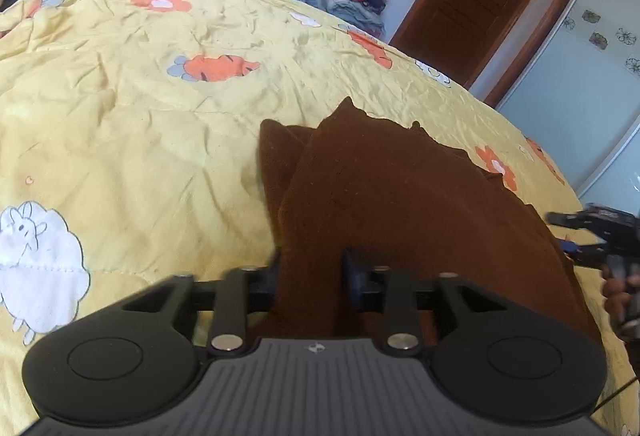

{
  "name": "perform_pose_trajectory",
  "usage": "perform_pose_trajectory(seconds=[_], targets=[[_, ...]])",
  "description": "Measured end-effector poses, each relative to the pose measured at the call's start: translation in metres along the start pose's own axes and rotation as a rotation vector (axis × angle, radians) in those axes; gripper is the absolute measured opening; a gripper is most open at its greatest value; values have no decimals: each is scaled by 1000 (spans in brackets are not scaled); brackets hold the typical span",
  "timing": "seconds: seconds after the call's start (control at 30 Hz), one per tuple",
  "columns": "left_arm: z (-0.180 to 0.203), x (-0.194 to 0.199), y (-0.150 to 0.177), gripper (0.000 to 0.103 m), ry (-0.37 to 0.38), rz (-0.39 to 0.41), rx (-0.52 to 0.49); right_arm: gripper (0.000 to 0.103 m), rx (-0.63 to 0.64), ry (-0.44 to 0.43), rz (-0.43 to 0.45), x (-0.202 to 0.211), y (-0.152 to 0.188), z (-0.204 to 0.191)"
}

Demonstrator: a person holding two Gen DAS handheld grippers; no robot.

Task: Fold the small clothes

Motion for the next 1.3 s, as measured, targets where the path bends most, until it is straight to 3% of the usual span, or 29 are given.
perform_pose_trajectory(seconds=[0.07, 0.1, 0.17, 0.23, 0.27, 0.3, 0.33, 0.37, 0.4, 0.43, 0.47, 0.5, 0.6, 0.67, 0.73, 0.8, 0.83, 0.9, 0.93, 1.03, 1.13, 1.23, 1.3], targets=[[0, 12, -5, 8, 1, 46, -18, 16, 61, -15, -29, -7, 1, -12], [1, 19, -5, 8, -9, 64, -38, 15, 70, -31, -8, -4, -2, -18], [-3, 16, 6, 8, -39, 27, -54, 15, 72, -36, 44, 2, -6, -17], [-2, 13, 15, 9, -62, 53, -99, 14, 34, -3, 4, -9, 1, 0], [3, 19, 15, 12, -72, 62, -132, 15, 16, -27, 24, -5, 3, 2], [8, 24, 13, 18, -60, 67, -136, 27, -4, -48, 32, 1, 6, 2], [11, 29, 9, 24, -54, 69, -129, 32, -21, -52, 47, 11, 8, 1], [14, 37, 2, 36, -55, 89, -122, 48, -28, -52, 72, 23, 7, -1], [17, 46, -7, 54, -49, 140, -109, 56, -24, -60, 125, 39, 7, -6], [22, 56, -18, 65, -31, 206, -99, 57, -11, -72, 174, 52, 5, -12], [32, 62, -30, 83, -10, 264, -107, 59, 7, -89, 204, 63, 5, -20], [45, 61, -41, 85, 16, 296, -136, 63, 19, -99, 212, 67, 5, -28], [87, 22, -64, 85, 51, 294, -236, 70, 71, -79, 216, 53, 2, -51], [102, -23, -71, 84, 57, 221, -238, 70, 85, -37, 204, 28, 3, -60], [105, -69, -72, 84, 22, 124, -220, 70, 83, 1, 167, 1, 8, -59], [91, -104, -66, 82, -77, 49, -209, 70, 120, 76, 147, -18, 20, -49], [82, -112, -63, 82, -115, 50, -225, 71, 198, 67, 192, -16, 27, -50], [79, -112, -53, 82, -121, 97, -357, 70, 357, 96, 208, -11, 43, -51], [78, -111, -52, 82, -115, 95, -364, 70, 390, 117, 206, -7, 48, -50], [78, -115, -54, 84, -128, 101, -359, 70, 371, 96, 212, -4, 47, -45], [84, -117, -55, 85, -159, 101, -383, 82, 403, 100, 198, -10, 45, -51], [79, -93, -55, 86, -162, 146, -337, 84, 464, 171, 184, -8, 52, -62], [70, -54, -49, 86, -116, 194, -258, 94, 418, 200, 199, 13, 58, -70]])
Point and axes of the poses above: each gripper's, at about its wrist camera, not at the fingertips, and x roughly against the way its jaws point, z to its right, y to its underside, the point moved 8 cm from there along -x, roughly the way its jaws point, and after that the axes turned 2 degrees about x, right-handed, at the moved point
